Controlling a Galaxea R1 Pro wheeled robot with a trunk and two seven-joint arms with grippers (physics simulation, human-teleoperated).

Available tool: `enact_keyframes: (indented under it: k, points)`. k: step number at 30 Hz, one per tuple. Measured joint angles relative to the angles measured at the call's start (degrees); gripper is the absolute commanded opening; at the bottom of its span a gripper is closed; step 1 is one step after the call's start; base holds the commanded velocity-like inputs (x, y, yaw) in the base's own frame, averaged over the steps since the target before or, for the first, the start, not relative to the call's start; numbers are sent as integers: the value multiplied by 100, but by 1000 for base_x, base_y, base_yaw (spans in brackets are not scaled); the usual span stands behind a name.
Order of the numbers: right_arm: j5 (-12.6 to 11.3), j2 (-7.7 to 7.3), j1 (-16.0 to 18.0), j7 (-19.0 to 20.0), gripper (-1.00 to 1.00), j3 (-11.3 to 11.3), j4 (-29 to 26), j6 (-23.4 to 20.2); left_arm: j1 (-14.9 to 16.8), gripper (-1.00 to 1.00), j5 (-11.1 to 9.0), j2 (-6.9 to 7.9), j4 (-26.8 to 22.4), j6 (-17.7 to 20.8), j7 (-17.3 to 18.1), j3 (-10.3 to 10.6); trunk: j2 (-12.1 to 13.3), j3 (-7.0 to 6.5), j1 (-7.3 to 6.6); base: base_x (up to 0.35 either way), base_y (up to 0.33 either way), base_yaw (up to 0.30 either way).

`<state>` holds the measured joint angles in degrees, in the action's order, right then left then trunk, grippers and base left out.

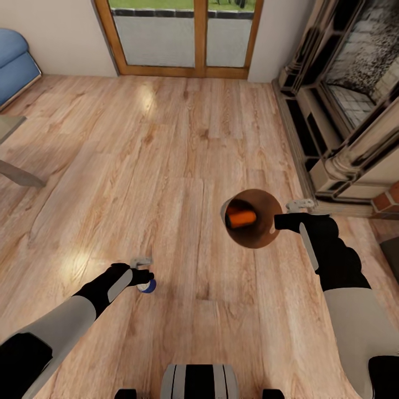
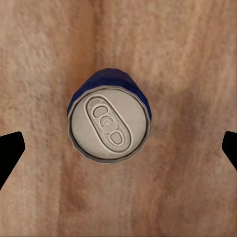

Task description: Put the three can of soda from the living room inside the tash can in the kitchen.

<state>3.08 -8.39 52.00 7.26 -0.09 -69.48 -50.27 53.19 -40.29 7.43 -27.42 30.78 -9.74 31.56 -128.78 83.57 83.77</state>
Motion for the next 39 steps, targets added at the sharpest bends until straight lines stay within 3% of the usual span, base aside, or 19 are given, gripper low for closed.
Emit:
enact_keyframes:
  k: [4,7,28,32,39]
  points:
    - [105,19,0,-47,-100,25,-3,4,-2,100,-3,3,-1,-1,-2,-14,-160,108,88,0,0,0]
    - [18,26,1,-46,-100,34,-9,2,-1,100,-2,3,-5,-4,-4,-17,-162,136,88,0,0,0]
    - [51,29,-8,-71,-100,45,37,33,-15,100,3,8,-75,-10,21,-14,-162,328,88,52,27,0]
    - [56,29,-8,-71,-100,45,45,36,-13,100,3,5,-65,-10,17,-10,-321,436,176,1,1,0]
    - [55,29,-8,-63,-100,47,22,37,-16,100,3,4,-77,-10,16,-3,-322,500,176,0,0,0]
